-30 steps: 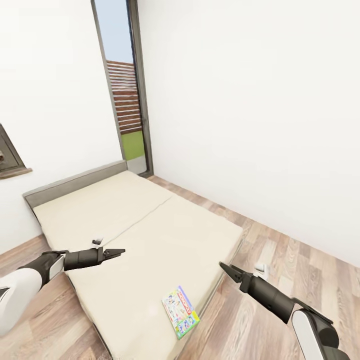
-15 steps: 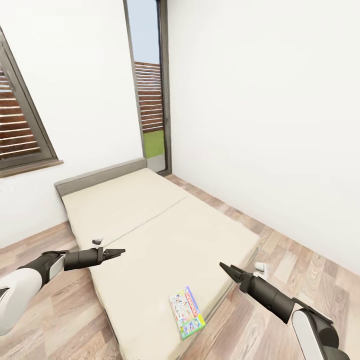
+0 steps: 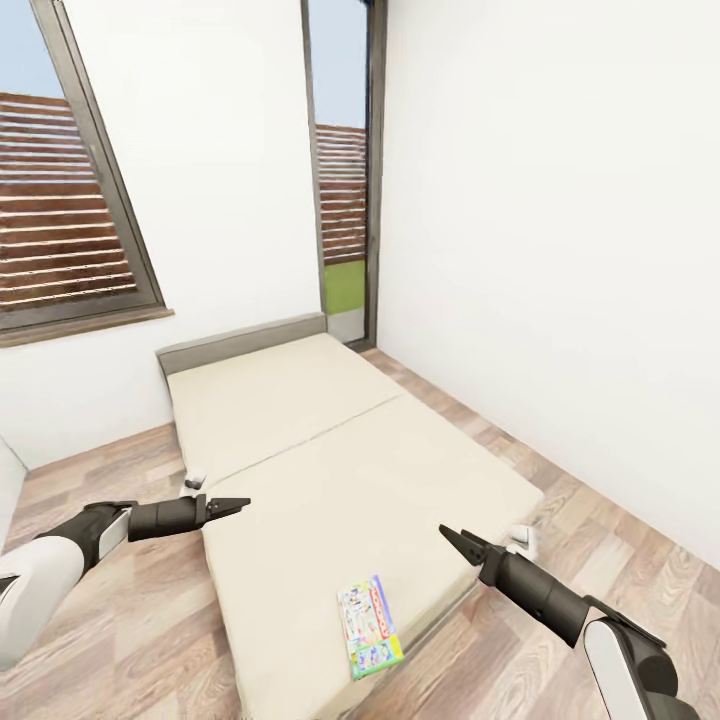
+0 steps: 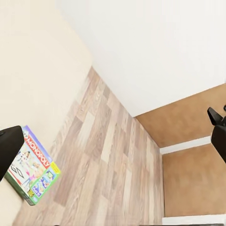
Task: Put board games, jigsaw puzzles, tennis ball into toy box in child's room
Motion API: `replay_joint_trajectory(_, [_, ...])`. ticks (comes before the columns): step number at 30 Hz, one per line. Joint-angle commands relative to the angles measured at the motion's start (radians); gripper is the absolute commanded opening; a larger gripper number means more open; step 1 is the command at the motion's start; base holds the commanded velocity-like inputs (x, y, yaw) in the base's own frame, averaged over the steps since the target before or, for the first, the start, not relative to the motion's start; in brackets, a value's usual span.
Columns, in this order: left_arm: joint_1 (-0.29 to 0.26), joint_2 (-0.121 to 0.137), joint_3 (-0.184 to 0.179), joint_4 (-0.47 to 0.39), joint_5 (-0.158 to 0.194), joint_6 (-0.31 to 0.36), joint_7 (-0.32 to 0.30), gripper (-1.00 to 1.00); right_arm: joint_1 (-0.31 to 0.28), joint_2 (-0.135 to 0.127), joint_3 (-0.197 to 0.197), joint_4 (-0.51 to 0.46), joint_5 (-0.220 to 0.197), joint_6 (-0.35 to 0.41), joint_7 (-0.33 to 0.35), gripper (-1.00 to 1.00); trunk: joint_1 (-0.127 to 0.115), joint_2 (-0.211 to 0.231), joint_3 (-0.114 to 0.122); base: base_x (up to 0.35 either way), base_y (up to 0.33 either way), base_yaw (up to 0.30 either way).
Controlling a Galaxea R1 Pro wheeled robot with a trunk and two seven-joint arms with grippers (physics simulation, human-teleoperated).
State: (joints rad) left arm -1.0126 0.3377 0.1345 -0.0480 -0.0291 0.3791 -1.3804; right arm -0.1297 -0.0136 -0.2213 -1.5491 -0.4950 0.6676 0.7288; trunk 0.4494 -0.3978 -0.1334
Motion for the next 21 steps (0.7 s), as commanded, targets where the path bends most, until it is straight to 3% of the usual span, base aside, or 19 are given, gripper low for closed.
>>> replay_joint_trajectory(1, [-0.001,0.000,0.004,0.000,-0.003,0.011,-0.003,1.00,-0.001,0.000,-0.001,0.000,-0.005,0.006,0.001,1.00,0.001,-0.002,-0.002,0.000,-0.296,0.289])
replay_joint_trajectory(21, [-0.001,-0.003,0.004,0.000,-0.003,0.011,-0.003,1.00,-0.001,-0.001,-0.001,-0.002,-0.005,0.007,0.000,1.00,0.001,-0.002,-0.002,0.000,-0.270,0.289])
